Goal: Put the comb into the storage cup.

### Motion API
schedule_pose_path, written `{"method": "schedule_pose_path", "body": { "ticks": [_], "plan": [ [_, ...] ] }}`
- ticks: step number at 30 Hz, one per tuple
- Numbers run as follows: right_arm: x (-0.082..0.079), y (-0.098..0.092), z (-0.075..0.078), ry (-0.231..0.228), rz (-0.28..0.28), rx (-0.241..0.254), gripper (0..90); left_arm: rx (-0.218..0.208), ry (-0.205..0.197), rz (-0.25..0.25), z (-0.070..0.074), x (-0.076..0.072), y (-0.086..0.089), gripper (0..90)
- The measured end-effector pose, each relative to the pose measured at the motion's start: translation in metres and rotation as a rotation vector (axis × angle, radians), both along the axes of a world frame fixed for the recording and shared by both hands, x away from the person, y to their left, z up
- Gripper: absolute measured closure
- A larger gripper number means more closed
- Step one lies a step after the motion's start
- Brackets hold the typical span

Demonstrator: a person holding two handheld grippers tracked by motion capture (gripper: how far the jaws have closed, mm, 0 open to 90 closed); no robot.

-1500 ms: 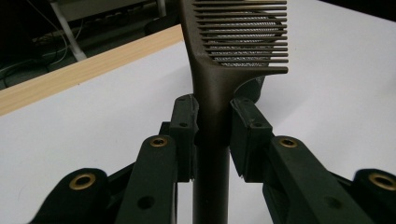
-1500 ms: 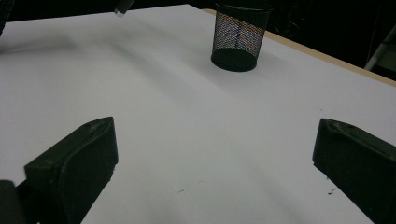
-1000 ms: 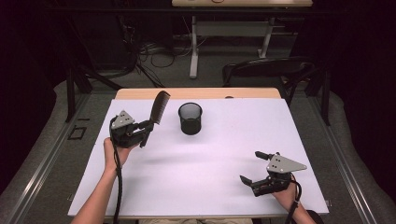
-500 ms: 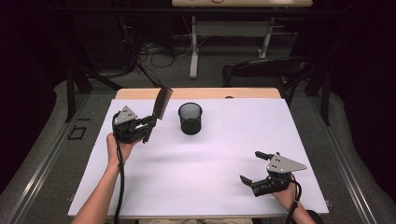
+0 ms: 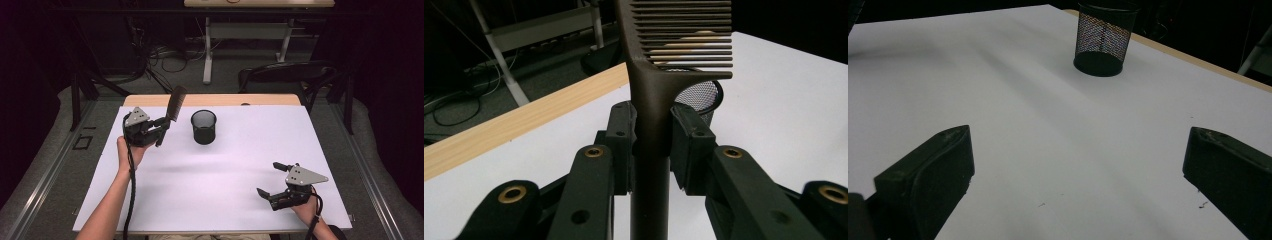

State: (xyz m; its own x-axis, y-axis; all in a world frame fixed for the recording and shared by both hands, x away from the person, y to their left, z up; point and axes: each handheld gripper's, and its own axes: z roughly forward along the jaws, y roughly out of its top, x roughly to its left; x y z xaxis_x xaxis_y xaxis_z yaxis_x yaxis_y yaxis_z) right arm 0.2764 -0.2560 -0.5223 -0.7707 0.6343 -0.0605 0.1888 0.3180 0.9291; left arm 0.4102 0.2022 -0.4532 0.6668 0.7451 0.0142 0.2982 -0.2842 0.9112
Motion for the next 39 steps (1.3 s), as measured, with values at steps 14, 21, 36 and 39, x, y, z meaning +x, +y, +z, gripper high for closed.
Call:
{"method": "schedule_pose_path", "body": {
  "ticks": [14, 21, 36, 39],
  "plan": [
    [0.000, 0.000, 0.000, 0.002, 0.002, 0.001, 0.0, -0.016, -0.014, 0.001, 0.009, 0.009, -0.006, 72.5],
    [0.000, 0.001, 0.000, 0.004, 0.001, 0.002, 0.0, -0.029, -0.025, -0.002, 0.015, 0.013, -0.010, 72.5],
    [0.000, 0.000, 0.000, 0.006, 0.002, 0.001, 0.0, -0.049, -0.031, -0.001, 0.020, 0.023, -0.020, 72.5],
    [0.000, 0.001, -0.001, 0.004, 0.002, 0.003, 0.0, -0.060, -0.032, -0.003, 0.021, 0.025, -0.021, 72.5]
  ]
}}
